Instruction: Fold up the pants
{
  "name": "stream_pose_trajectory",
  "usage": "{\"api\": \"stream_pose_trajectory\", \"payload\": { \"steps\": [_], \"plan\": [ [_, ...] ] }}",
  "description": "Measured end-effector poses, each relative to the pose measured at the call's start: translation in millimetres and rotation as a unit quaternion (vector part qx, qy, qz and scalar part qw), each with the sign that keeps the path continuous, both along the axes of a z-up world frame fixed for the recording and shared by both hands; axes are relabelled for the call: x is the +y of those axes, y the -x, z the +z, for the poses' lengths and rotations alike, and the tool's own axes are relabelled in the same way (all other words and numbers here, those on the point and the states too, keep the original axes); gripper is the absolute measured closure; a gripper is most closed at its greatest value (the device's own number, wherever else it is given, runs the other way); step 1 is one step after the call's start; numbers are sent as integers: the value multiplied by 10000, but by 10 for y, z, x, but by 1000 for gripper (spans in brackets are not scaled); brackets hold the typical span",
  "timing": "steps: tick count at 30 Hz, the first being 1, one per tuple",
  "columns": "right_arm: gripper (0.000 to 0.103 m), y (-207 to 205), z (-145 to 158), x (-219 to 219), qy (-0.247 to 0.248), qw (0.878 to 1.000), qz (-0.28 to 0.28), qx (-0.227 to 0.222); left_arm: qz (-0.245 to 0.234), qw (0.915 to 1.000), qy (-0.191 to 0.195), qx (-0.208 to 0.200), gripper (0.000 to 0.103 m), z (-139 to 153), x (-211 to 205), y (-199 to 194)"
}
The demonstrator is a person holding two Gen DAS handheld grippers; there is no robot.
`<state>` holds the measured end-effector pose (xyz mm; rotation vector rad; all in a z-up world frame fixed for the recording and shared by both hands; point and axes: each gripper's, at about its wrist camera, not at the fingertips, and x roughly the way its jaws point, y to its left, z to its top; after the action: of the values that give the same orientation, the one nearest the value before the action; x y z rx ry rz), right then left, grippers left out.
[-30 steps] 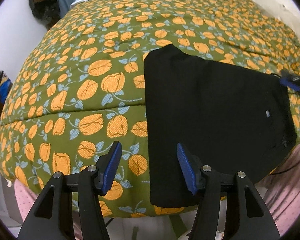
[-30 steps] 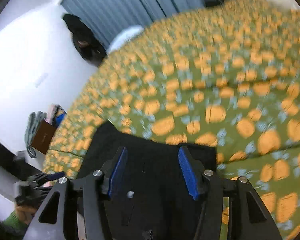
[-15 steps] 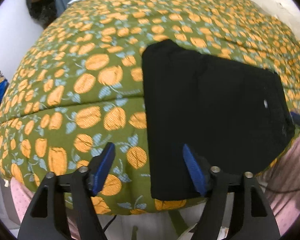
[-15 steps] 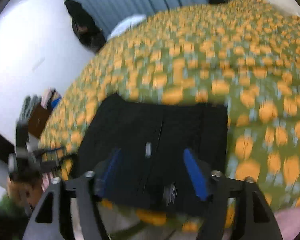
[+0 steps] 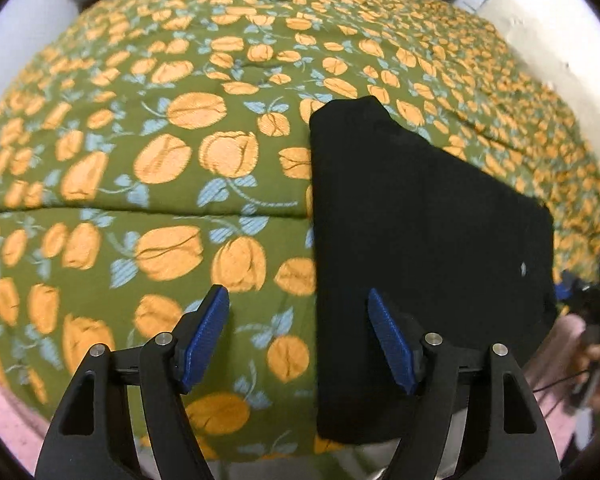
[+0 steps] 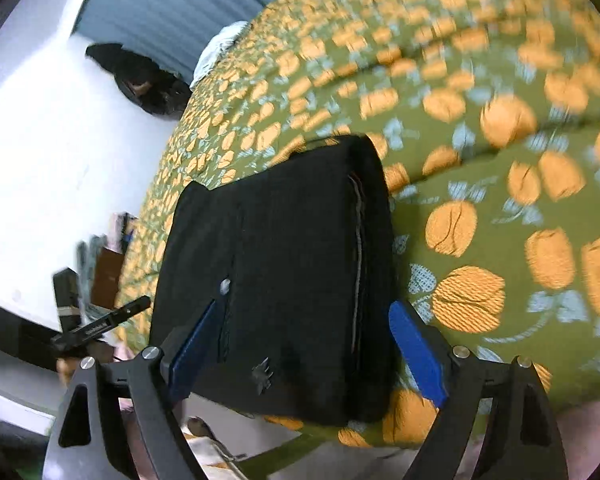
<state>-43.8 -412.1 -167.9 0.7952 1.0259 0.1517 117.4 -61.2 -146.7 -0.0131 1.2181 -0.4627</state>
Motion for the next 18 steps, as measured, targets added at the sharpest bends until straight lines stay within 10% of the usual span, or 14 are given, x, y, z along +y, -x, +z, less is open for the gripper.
{"api": "stream_pose_trajectory", "payload": {
  "steps": [18],
  "plan": [
    [17, 220, -102, -228, -662, 9959, -585, -192, -883, 9897, 864, 726, 16, -319, -332, -168]
  ]
}}
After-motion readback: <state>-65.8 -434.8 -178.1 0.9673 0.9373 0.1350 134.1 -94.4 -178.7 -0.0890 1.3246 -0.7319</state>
